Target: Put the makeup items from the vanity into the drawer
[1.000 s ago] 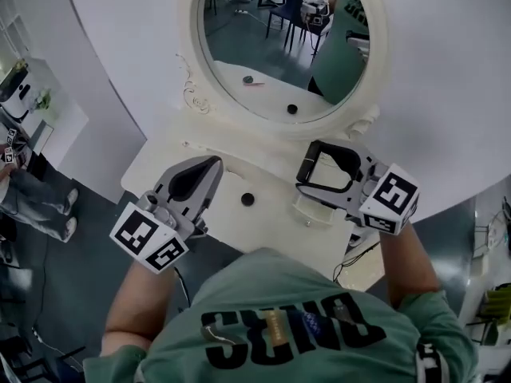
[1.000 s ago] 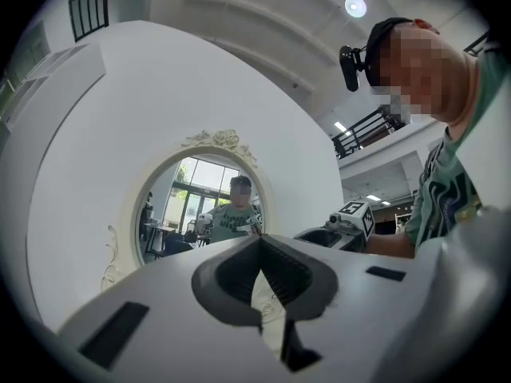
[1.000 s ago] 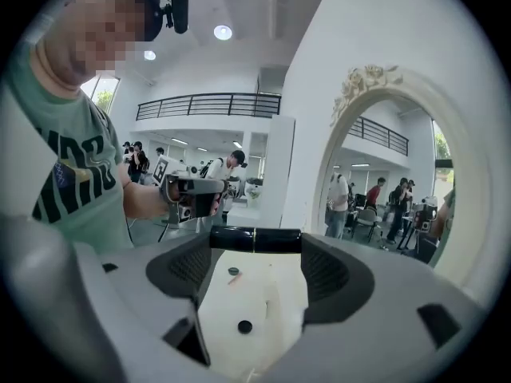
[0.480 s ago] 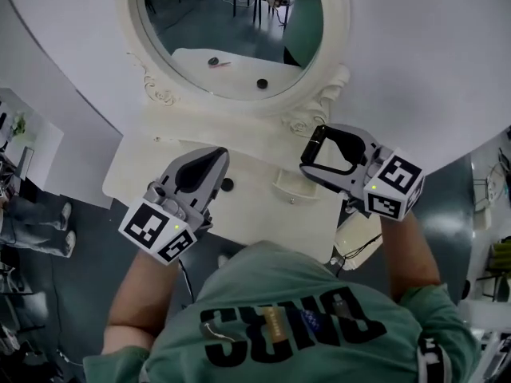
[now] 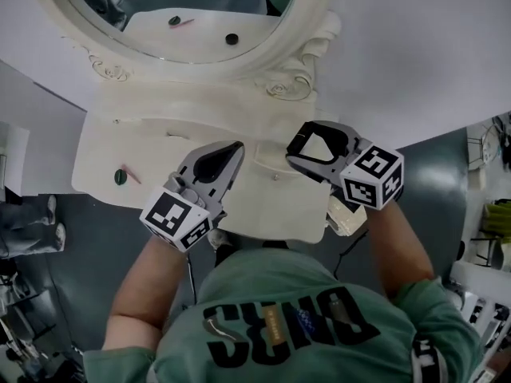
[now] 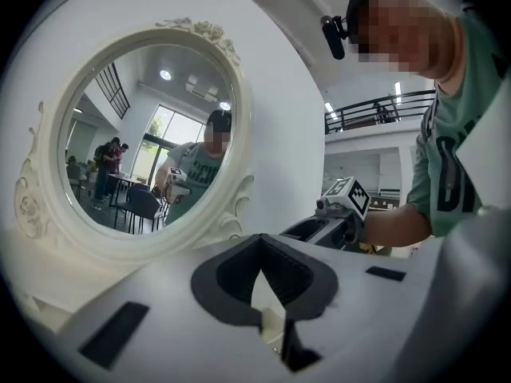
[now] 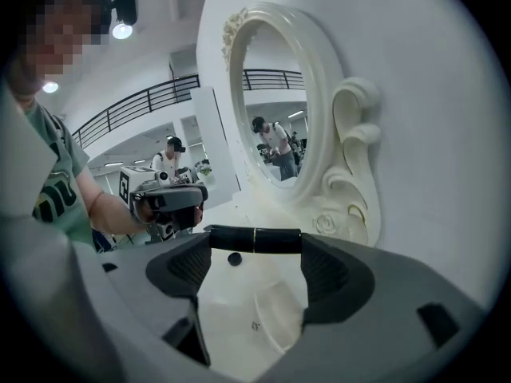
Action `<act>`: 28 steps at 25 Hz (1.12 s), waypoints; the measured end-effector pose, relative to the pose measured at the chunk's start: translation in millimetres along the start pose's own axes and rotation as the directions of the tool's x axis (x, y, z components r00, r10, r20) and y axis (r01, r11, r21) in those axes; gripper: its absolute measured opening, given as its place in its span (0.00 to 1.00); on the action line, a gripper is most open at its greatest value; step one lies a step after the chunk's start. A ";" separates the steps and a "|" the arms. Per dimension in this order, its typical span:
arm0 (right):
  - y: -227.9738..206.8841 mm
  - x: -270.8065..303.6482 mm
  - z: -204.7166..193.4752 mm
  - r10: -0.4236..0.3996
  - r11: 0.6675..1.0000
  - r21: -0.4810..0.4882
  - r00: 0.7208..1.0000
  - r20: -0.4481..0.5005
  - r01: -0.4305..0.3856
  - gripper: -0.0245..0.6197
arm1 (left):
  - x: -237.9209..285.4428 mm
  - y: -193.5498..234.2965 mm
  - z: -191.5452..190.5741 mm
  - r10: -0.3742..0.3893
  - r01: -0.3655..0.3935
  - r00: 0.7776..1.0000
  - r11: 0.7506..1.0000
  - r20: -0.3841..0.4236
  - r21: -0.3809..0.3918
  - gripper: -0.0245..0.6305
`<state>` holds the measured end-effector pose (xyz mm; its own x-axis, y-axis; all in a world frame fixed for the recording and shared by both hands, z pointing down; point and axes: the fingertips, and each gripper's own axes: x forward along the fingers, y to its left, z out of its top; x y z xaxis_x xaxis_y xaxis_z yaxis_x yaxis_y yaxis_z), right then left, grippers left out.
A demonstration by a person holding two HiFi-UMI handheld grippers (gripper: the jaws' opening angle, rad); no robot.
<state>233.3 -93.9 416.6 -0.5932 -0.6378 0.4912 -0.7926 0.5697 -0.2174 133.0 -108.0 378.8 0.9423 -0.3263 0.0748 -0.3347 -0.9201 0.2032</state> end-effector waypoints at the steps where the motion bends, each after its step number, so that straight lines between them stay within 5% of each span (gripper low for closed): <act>1: -4.2 5.8 -10.7 -0.001 1.000 0.014 1.000 -0.015 0.002 0.60 | 5.8 0.3 -10.8 -0.005 0.005 1.000 1.000 -0.010 -0.007 0.05; 7: -22.5 36.7 -70.8 -0.012 0.995 0.103 0.997 -0.082 0.021 0.60 | 29.8 6.6 -62.1 -0.023 0.020 0.998 0.998 -0.054 -0.057 0.05; 14: -36.8 55.6 -131.7 -0.147 0.976 0.143 0.979 -0.143 0.167 0.60 | 42.0 5.0 -107.1 -0.045 0.036 0.994 0.995 -0.099 -0.094 0.05; 28: -43.5 68.3 -170.7 -0.218 0.950 0.184 0.958 -0.189 0.252 0.60 | 49.8 -5.9 -139.8 -0.068 0.051 0.989 0.990 -0.133 -0.131 0.05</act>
<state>251.3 -73.8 603.6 -0.3688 -0.6370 0.6770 -0.9286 0.2847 -0.2381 181.6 -88.5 517.7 0.9541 -0.2311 0.1902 -0.2841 -0.8993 0.3324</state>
